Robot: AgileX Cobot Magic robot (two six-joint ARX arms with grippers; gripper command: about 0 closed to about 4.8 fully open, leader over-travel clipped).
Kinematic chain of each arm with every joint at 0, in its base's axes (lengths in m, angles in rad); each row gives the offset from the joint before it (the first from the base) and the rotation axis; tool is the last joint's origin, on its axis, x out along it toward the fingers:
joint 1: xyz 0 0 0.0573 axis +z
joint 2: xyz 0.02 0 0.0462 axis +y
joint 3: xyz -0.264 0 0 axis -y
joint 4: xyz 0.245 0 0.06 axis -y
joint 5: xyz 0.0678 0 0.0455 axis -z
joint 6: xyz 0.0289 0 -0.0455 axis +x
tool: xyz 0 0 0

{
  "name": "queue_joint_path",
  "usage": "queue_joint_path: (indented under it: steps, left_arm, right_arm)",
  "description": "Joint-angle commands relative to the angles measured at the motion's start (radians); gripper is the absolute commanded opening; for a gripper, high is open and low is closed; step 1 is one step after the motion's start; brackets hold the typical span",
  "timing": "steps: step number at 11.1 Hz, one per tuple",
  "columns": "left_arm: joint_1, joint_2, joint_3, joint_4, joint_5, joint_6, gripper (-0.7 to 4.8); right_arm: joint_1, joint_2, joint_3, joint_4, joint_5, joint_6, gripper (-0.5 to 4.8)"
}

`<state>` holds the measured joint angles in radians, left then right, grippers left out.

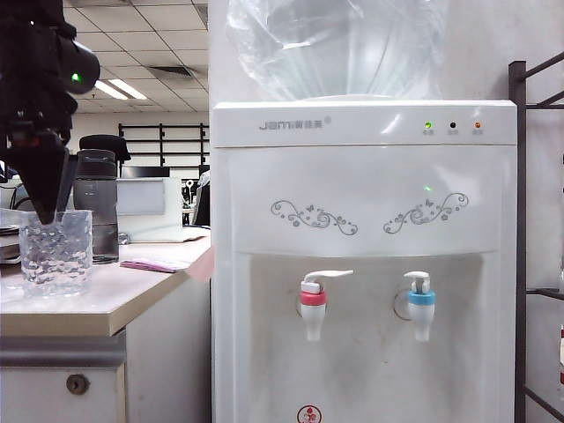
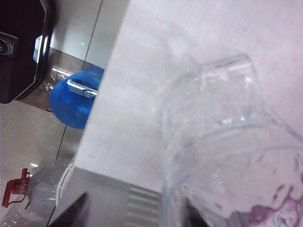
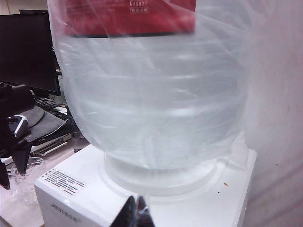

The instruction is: Pick up the plastic mug from the left desk, go to the cold water outlet of the water dispenser, press the vertical switch to get some water, then put the mug back on the desk.

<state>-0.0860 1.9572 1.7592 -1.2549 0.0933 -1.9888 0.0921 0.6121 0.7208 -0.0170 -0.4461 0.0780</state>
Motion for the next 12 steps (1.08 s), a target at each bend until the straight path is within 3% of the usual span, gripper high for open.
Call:
queue_joint_path:
  steps: [1,2,3,4,5,6,7,8,9,12]
  left_arm:
    - [-0.002,-0.101,0.004,-0.030,-0.069,0.055,2.46]
    - [-0.002,-0.202,0.004,-0.048,-0.179,0.261,2.46]
    - [-0.002,-0.264,0.004,-0.086,-0.238,0.566,2.44]
    - [-0.002,-0.273,0.004,-0.100,-0.241,0.624,2.33]
    - [-0.002,-0.296,0.004,-0.147,-0.250,0.841,0.68]
    - [-0.002,-0.311,0.003,-0.180,-0.246,0.952,-0.05]
    - [-0.002,-0.342,0.003,-0.176,-0.201,1.208,-0.05]
    - [-0.002,-0.342,0.003,-0.175,-0.178,1.258,-0.05]
    - [-0.001,-0.346,0.004,-0.121,-0.061,1.513,-0.06]
    - [-0.001,-0.361,0.003,-0.119,0.031,1.561,-0.05]
  right_arm:
    - [0.001,-0.001,0.004,0.013,-0.001,0.000,-0.05]
    - [0.001,-0.001,0.004,0.013,-0.001,0.000,-0.05]
    - [0.001,-0.001,0.004,0.013,-0.001,0.000,-0.05]
    - [0.001,-0.001,0.004,0.013,-0.001,0.000,-0.05]
    - [0.001,-0.001,0.004,0.013,-0.001,0.000,-0.05]
    - [0.001,-0.001,0.004,0.013,-0.001,0.000,-0.05]
    - [0.001,-0.001,0.004,0.013,-0.001,0.000,-0.05]
    - [0.001,-0.001,0.004,0.013,-0.001,0.000,-0.05]
    - [0.001,-0.001,0.004,0.013,-0.001,0.000,-0.05]
    - [0.001,-0.001,0.004,0.013,-0.001,0.000,-0.05]
